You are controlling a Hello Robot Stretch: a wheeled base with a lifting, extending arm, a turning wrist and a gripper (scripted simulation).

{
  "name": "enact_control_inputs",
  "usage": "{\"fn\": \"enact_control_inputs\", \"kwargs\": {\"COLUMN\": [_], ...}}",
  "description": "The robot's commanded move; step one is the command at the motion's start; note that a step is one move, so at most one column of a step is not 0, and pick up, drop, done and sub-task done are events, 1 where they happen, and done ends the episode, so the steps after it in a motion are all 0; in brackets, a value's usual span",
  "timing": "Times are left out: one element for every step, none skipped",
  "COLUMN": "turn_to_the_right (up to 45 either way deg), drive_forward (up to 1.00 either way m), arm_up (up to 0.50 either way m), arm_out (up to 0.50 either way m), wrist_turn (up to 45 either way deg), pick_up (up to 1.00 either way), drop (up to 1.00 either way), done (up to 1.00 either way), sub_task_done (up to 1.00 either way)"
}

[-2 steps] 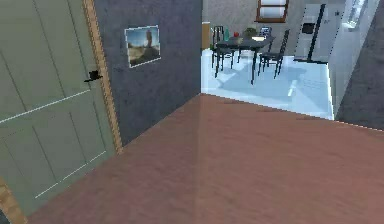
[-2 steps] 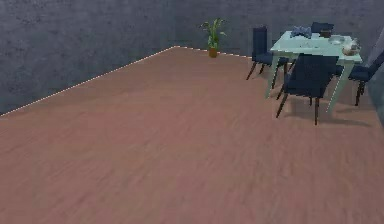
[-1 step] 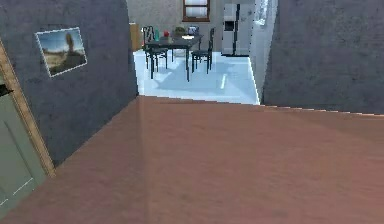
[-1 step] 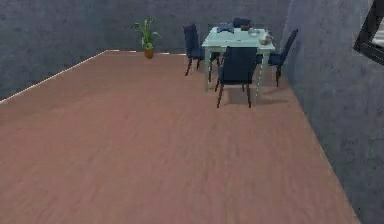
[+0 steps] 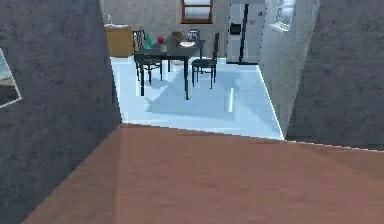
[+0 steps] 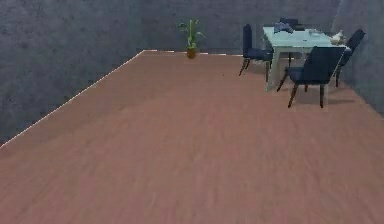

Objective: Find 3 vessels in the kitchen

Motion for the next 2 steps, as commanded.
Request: {"fn": "enact_control_inputs", "kwargs": {"turn_to_the_right": [0.0,0.0], "drive_forward": [1.00,1.00], "arm_up": [0.00,0.00], "arm_out": [0.00,0.00], "wrist_turn": [0.0,0.0], "pick_up": [0.00,0.00], "drop": [0.00,0.00], "done": [0.00,0.00], "sub_task_done": [0.00,0.00]}}
